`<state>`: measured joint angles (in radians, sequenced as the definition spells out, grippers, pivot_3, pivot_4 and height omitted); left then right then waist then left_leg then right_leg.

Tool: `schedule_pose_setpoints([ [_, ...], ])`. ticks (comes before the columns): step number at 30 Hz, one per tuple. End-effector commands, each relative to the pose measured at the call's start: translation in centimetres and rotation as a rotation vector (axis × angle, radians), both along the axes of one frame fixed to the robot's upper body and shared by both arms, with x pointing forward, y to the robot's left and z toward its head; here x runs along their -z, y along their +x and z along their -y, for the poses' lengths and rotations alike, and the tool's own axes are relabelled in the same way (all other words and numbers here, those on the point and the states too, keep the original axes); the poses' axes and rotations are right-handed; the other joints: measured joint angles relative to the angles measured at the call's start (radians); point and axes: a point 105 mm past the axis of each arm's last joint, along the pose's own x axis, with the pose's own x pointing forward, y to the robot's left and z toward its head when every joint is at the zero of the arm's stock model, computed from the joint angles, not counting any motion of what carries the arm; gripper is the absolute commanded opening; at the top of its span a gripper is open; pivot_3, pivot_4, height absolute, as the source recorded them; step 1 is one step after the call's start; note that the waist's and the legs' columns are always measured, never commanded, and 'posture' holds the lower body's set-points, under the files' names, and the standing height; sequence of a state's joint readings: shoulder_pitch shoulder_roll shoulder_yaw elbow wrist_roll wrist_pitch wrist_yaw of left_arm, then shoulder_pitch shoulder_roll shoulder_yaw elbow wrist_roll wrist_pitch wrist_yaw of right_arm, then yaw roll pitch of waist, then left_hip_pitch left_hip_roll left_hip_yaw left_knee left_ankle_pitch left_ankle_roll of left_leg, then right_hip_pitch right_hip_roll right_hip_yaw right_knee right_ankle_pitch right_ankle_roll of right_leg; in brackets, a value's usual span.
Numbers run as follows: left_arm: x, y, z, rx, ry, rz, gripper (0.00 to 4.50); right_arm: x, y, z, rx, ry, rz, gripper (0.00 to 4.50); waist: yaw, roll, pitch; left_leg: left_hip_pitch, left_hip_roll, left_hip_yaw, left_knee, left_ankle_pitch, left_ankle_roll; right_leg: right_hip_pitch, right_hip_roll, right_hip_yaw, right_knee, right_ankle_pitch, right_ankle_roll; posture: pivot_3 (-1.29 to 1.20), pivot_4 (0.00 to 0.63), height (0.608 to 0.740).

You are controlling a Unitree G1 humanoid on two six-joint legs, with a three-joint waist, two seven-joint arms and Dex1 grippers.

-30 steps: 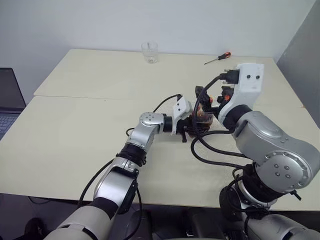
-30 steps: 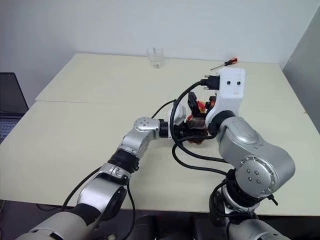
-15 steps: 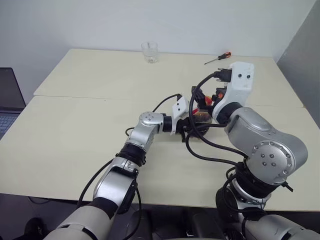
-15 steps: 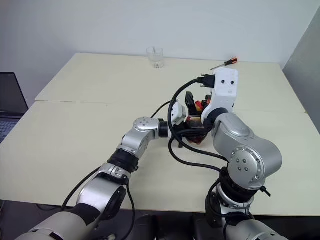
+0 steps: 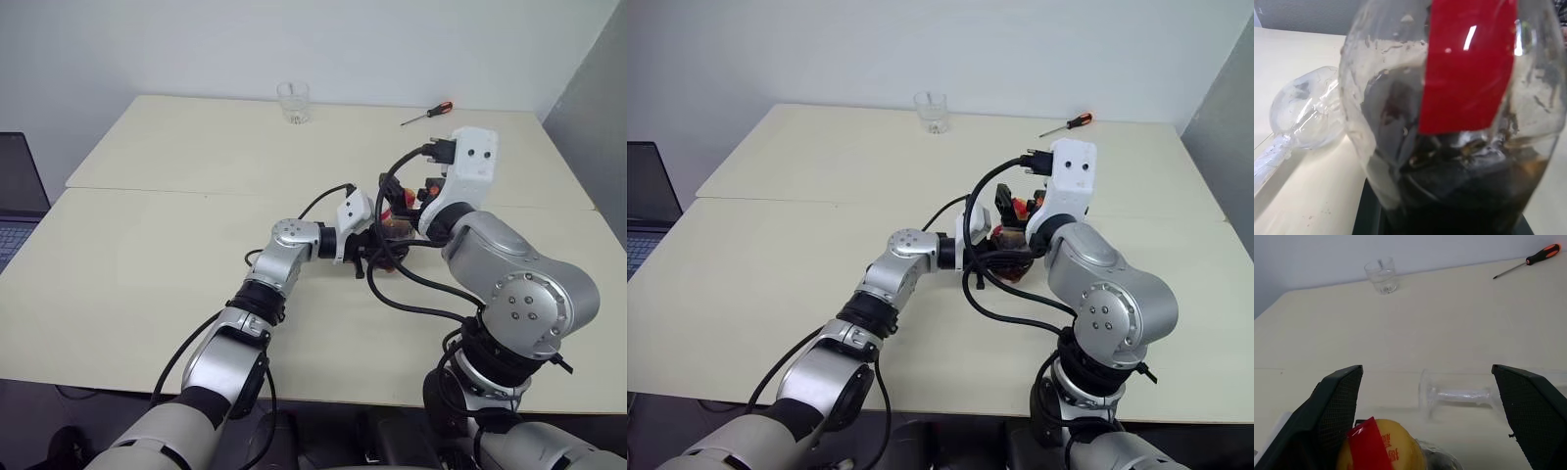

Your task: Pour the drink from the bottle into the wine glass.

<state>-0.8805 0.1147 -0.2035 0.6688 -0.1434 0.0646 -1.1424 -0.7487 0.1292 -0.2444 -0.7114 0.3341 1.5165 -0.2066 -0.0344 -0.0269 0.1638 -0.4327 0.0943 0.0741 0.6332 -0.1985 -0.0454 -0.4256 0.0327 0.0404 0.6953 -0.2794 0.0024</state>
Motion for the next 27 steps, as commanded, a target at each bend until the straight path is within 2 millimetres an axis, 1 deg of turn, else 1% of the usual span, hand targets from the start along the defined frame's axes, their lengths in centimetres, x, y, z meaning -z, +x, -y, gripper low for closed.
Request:
schedule_pose_setpoints([
  [1, -2.3, 0.0, 0.4, 0.014, -0.038, 0.079, 0.69, 0.4, -0.5, -1.1, -0.041, 0.052, -0.012, 4.5, 0.0, 0.0, 0.0, 0.0, 0.0, 0.0, 0.0, 0.0, 0.0, 0.0, 0.0, 0.0, 0.0, 0.0, 0.0, 0.0, 0.15, 0.74],
  [7, -2.3, 0.5, -0.2, -0.006, -0.027, 0.082, 0.69, 0.8, -0.8, -1.0, -0.043, 0.047, -0.022, 4.5, 0.0, 0.0, 0.0, 0.0, 0.0, 0.0, 0.0, 0.0, 0.0, 0.0, 0.0, 0.0, 0.0, 0.0, 0.0, 0.0, 0.15, 0.74],
  [15, -2.4, 0.8, -0.6, -0.021, -0.023, 0.088, 0.69, 1.0, -1.3, 0.1, -0.019, 0.048, -0.012, 4.5, 0.0, 0.0, 0.0, 0.0, 0.0, 0.0, -0.002, 0.0, 0.0, 0.0, 0.0, 0.0, -0.002, 0.0, 0.0, 0.0, 0.15, 0.74],
  [22, -2.3, 1.2, -1.2, -0.041, -0.013, 0.089, 0.69, 1.8, -2.7, 1.5, -0.018, 0.026, -0.002, 4.5, 0.0, 0.0, 0.0, -0.001, 0.0, 0.0, -0.004, 0.0, 0.0, 0.0, 0.0, 0.0, -0.006, 0.0, 0.0, 0.0, 0.15, 0.74],
  [27, -1.9, 1.6, -2.4, -0.063, 0.007, 0.086, 0.69, 2.3, -4.0, 1.8, -0.042, 0.018, 0.012, 4.5, 0.0, 0.0, 0.0, -0.001, 0.0, -0.001, -0.004, 0.0, 0.0, 0.0, 0.0, 0.0, -0.006, 0.0, 0.0, 0.0, 0.15, 0.74],
])
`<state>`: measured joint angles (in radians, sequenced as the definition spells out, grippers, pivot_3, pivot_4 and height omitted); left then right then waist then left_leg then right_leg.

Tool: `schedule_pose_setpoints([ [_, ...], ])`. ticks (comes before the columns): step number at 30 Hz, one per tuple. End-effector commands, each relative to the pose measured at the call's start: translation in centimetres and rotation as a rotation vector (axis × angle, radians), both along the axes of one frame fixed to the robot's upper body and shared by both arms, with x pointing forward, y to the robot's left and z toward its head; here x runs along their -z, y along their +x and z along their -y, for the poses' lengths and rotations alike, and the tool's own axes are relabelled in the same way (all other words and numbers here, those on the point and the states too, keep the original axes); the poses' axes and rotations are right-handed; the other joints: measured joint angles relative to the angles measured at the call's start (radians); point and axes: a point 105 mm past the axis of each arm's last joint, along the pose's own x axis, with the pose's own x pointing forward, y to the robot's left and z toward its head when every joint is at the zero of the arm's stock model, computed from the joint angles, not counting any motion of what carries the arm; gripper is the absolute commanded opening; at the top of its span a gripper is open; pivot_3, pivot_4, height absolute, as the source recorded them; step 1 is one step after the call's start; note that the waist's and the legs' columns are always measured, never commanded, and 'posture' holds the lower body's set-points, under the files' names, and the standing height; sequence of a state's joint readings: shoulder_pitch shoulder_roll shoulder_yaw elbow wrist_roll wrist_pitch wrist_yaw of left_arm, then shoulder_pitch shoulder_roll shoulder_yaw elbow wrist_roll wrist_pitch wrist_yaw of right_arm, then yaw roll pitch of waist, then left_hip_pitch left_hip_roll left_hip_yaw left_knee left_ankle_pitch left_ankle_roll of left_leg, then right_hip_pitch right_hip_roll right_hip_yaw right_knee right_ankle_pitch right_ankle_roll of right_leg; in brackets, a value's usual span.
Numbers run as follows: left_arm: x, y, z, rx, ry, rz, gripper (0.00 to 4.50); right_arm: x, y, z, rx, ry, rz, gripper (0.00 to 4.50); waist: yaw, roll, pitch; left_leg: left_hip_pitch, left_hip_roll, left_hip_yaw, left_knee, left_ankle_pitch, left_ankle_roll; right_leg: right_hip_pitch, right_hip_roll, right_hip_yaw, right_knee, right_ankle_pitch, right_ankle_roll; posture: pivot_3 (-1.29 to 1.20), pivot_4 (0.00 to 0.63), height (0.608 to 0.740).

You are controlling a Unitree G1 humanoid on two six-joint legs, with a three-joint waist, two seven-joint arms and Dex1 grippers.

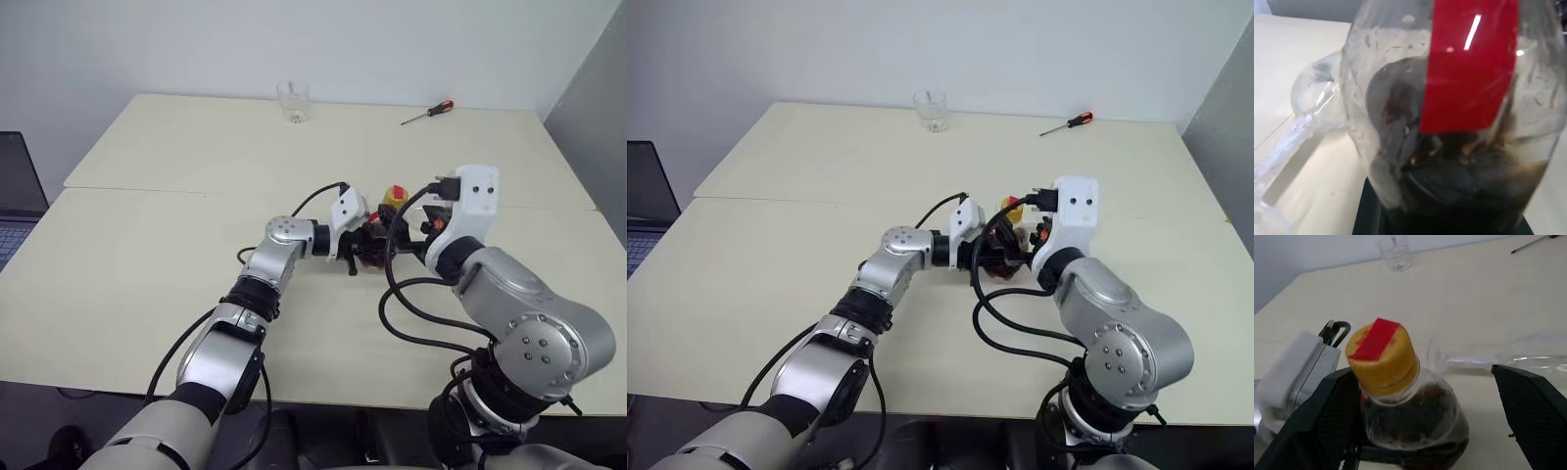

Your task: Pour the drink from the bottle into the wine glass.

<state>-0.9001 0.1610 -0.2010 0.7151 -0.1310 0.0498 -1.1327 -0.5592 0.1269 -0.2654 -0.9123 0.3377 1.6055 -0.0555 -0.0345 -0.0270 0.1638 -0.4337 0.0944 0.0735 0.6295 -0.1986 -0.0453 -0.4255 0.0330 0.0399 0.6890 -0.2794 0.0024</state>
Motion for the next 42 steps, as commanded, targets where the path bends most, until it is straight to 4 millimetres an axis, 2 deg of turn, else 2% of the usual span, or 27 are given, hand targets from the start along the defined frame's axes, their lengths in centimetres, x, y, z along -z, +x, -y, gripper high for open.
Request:
schedule_pose_setpoints([
  [1, -2.2, 0.6, -0.9, -0.012, -0.033, 0.08, 0.69, -0.6, -1.0, 0.8, 0.016, 0.009, 0.053, 4.5, 0.0, 0.0, 0.0, 0.0, 0.0, 0.0, 0.0, 0.0, 0.0, 0.0, 0.0, 0.0, 0.0, 0.0, 0.0, 0.0, 0.15, 0.74],
  [6, -2.1, 1.0, -1.5, -0.03, -0.025, 0.082, 0.69, -0.4, -2.1, 0.8, -0.048, 0.002, 0.077, 4.5, 0.001, 0.0, 0.0, 0.0, 0.0, 0.0, 0.0, 0.0, 0.0, 0.0, 0.0, -0.001, 0.0, 0.0, 0.0, 0.0, 0.15, 0.74],
  [9, -2.1, 1.0, -1.4, -0.03, -0.024, 0.084, 0.68, -1.4, -2.2, 0.3, -0.092, 0.034, 0.117, 4.5, 0.001, 0.0, 0.0, 0.0, 0.0, -0.001, 0.0, 0.0, 0.0, 0.0, 0.0, -0.001, 0.0, 0.0, 0.0, 0.0, 0.15, 0.74],
  [12, -2.2, 1.0, -1.2, -0.027, -0.027, 0.087, 0.68, -2.4, -2.4, -1.3, -0.169, 0.058, 0.152, 4.5, 0.0, 0.0, 0.0, 0.0, 0.0, -0.001, 0.0, 0.0, 0.0, 0.0, 0.0, -0.001, 0.001, 0.0, 0.0, 0.0, 0.15, 0.74],
  [15, -2.1, 0.9, -0.9, -0.022, -0.033, 0.086, 0.68, -2.6, -2.3, -2.7, -0.225, 0.045, 0.152, 4.5, 0.0, 0.0, 0.0, 0.0, 0.0, -0.003, 0.0, 0.0, 0.0, 0.0, 0.001, -0.002, 0.001, 0.0, 0.0, 0.0, 0.15, 0.74],
  [22, -1.9, 0.5, -0.3, -0.017, -0.049, 0.077, 0.68, -3.5, -1.5, -3.7, -0.235, 0.045, 0.161, 4.5, 0.001, 0.0, 0.0, 0.0, -0.001, -0.002, 0.0, 0.0, 0.0, 0.0, 0.0, -0.001, 0.0, 0.0, 0.0, 0.0, 0.15, 0.74],
  [42, -2.0, 0.3, 0.1, -0.021, -0.068, 0.07, 0.68, -4.8, 1.4, -4.4, -0.194, 0.028, 0.168, 4.5, 0.001, 0.0, 0.0, 0.0, 0.0, -0.002, 0.0, 0.0, 0.0, 0.0, 0.0, -0.001, 0.001, 0.0, 0.0, 0.0, 0.15, 0.74],
])
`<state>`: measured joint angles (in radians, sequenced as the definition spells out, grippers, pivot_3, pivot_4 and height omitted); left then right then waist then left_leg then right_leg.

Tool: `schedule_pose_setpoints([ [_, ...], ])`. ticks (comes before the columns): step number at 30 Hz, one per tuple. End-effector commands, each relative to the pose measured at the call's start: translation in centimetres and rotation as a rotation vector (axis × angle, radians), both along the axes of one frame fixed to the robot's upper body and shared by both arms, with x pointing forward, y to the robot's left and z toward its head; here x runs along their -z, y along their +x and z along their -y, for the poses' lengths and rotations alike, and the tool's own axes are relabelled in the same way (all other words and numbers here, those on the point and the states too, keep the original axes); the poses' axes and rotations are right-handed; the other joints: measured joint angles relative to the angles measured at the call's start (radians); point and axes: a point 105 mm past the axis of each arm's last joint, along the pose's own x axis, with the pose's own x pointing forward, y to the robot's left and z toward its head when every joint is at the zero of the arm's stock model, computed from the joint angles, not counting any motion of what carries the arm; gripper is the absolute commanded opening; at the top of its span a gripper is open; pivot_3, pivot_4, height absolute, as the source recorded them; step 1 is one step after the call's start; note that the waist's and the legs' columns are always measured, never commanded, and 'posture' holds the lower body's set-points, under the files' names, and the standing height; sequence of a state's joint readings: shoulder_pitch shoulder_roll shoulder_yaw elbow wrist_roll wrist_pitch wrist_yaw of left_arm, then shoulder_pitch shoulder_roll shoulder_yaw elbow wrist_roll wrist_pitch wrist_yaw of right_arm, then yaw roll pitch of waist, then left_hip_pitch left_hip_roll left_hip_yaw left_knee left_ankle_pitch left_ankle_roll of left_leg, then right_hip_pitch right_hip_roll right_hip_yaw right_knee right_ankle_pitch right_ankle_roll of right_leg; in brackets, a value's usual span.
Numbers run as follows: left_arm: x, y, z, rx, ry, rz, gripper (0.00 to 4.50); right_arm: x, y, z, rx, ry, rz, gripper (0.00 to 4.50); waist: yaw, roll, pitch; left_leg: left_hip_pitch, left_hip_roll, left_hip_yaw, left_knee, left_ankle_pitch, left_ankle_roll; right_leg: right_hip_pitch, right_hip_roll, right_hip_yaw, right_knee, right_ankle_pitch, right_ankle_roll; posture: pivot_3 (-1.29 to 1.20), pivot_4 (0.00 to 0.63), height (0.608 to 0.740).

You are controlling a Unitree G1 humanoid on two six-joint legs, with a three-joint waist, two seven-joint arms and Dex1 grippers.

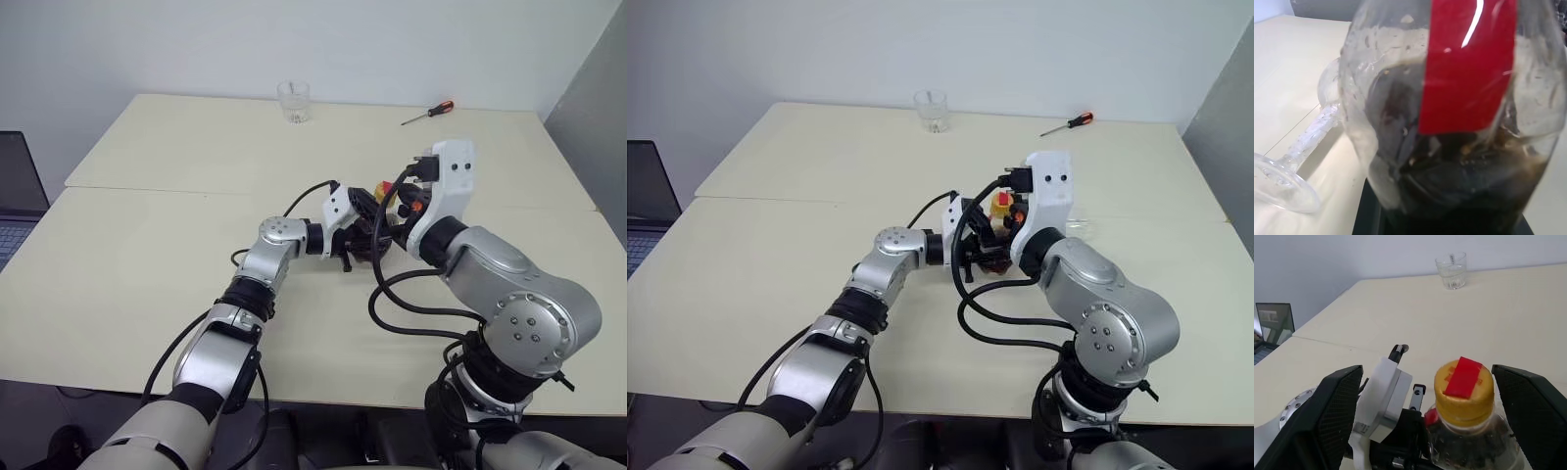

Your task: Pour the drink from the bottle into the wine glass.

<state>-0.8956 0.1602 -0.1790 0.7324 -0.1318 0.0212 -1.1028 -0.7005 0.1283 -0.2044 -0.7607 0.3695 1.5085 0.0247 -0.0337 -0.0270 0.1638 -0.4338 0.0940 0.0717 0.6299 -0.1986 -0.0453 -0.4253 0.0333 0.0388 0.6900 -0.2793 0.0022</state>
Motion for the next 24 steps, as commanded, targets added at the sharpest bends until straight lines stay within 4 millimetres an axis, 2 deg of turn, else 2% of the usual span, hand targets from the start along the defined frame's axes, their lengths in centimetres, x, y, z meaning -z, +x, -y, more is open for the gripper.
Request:
schedule_pose_setpoints([
  [1, -1.9, -0.2, 0.6, 0.023, -0.041, 0.058, 0.68, -1.6, 0.3, -0.3, 0.021, 0.02, 0.061, 4.5, 0.0, 0.0, 0.0, 0.0, 0.0, 0.0, 0.0, 0.0, 0.0, 0.0, 0.0, 0.0, 0.0, 0.0, 0.0, 0.0, 0.15, 0.74],
  [19, -2.2, -0.7, 1.0, 0.021, -0.064, 0.055, 0.68, -1.3, 2.9, 0.6, 0.126, 0.027, 0.032, 4.5, 0.0, 0.0, 0.0, 0.0, 0.0, 0.001, 0.0, 0.0, 0.0, 0.0, 0.0, 0.0, 0.0, 0.0, 0.0, 0.0, 0.15, 0.74],
  [24, -2.2, -0.8, 1.1, 0.021, -0.071, 0.054, 0.68, -0.4, 3.1, 2.1, 0.183, 0.011, 0.012, 4.5, 0.001, 0.0, 0.0, 0.0, 0.0, 0.001, 0.0, 0.0, 0.0, 0.0, 0.0, 0.001, 0.0, 0.0, 0.0, 0.0, 0.15, 0.74],
])
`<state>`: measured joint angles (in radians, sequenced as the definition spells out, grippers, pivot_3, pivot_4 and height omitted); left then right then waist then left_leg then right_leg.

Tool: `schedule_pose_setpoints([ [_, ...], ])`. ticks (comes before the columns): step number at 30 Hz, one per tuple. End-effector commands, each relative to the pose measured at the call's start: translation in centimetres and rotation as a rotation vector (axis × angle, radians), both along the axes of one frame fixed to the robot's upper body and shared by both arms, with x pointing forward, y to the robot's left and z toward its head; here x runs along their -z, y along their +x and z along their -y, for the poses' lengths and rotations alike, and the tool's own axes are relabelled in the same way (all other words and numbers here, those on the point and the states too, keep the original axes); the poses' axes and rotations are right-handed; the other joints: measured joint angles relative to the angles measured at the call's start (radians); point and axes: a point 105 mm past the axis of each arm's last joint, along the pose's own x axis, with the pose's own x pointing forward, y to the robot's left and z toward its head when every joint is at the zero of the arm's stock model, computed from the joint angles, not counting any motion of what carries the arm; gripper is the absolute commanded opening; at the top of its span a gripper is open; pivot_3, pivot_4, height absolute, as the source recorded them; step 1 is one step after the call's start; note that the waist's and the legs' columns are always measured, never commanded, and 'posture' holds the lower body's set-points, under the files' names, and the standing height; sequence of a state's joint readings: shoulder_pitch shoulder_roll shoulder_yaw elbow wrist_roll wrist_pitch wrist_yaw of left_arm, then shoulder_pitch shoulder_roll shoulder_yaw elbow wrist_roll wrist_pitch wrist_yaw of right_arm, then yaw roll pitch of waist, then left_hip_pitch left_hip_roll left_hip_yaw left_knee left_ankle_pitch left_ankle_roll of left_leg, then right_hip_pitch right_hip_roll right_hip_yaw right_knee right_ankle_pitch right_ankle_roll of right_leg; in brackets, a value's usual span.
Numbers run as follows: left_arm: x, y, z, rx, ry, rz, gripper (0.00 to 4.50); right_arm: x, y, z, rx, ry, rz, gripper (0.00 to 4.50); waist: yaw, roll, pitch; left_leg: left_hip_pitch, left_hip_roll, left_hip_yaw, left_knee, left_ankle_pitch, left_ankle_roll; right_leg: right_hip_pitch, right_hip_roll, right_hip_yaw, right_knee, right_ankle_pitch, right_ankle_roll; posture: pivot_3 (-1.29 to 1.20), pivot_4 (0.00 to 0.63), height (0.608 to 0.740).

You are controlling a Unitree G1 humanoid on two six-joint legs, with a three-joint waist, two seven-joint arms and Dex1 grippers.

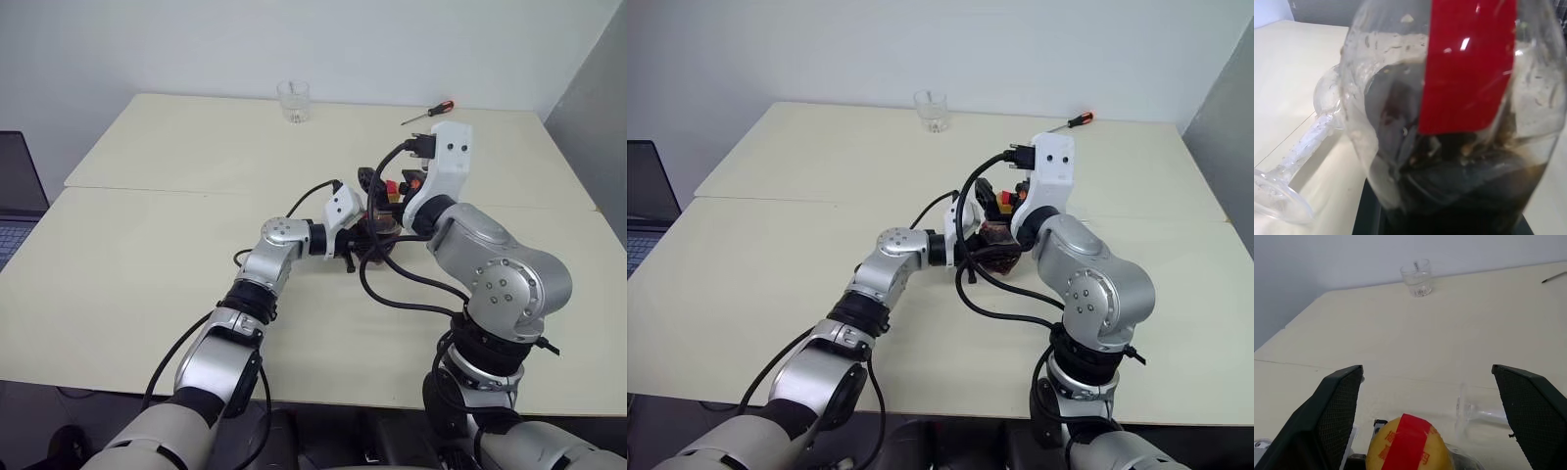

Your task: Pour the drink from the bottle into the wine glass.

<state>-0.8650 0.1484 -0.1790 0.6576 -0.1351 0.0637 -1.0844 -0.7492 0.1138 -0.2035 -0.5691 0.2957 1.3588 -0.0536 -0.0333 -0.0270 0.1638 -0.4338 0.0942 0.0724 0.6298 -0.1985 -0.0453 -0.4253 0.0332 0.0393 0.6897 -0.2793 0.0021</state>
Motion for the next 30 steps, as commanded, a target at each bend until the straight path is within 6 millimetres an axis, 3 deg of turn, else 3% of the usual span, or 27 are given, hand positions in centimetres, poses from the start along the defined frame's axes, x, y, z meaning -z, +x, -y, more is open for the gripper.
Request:
schedule_pose_setpoints([
  [1, -2.0, -0.3, 0.6, 0.02, -0.053, 0.055, 0.68, -0.5, -0.2, 1.1, 0.044, 0.004, 0.041, 4.5, 0.001, 0.0, 0.0, 0.0, 0.0, 0.0, 0.0, 0.0, 0.0, 0.0, 0.0, 0.0, 0.0, 0.0, 0.0, 0.0, 0.15, 0.74],
  [14, -2.2, -0.1, 0.8, 0.022, -0.053, 0.067, 0.68, -0.1, -1.2, 4.6, 0.129, -0.039, 0.04, 4.5, 0.0, 0.0, 0.0, 0.0, 0.0, 0.0, 0.0, 0.0, 0.0, 0.0, 0.0, 0.0, 0.0, 0.0, 0.0, 0.0, 0.15, 0.74],
  [30, -2.2, -0.1, 0.6, 0.02, -0.042, 0.082, 0.68, 0.8, -3.2, 3.5, 0.023, -0.08, 0.007, 4.5, 0.0, 0.0, 0.0, 0.0, 0.0, 0.0, 0.0, 0.0, 0.0, 0.0, 0.0, 0.0, 0.0, 0.0, 0.0, 0.0, 0.15, 0.74],
])
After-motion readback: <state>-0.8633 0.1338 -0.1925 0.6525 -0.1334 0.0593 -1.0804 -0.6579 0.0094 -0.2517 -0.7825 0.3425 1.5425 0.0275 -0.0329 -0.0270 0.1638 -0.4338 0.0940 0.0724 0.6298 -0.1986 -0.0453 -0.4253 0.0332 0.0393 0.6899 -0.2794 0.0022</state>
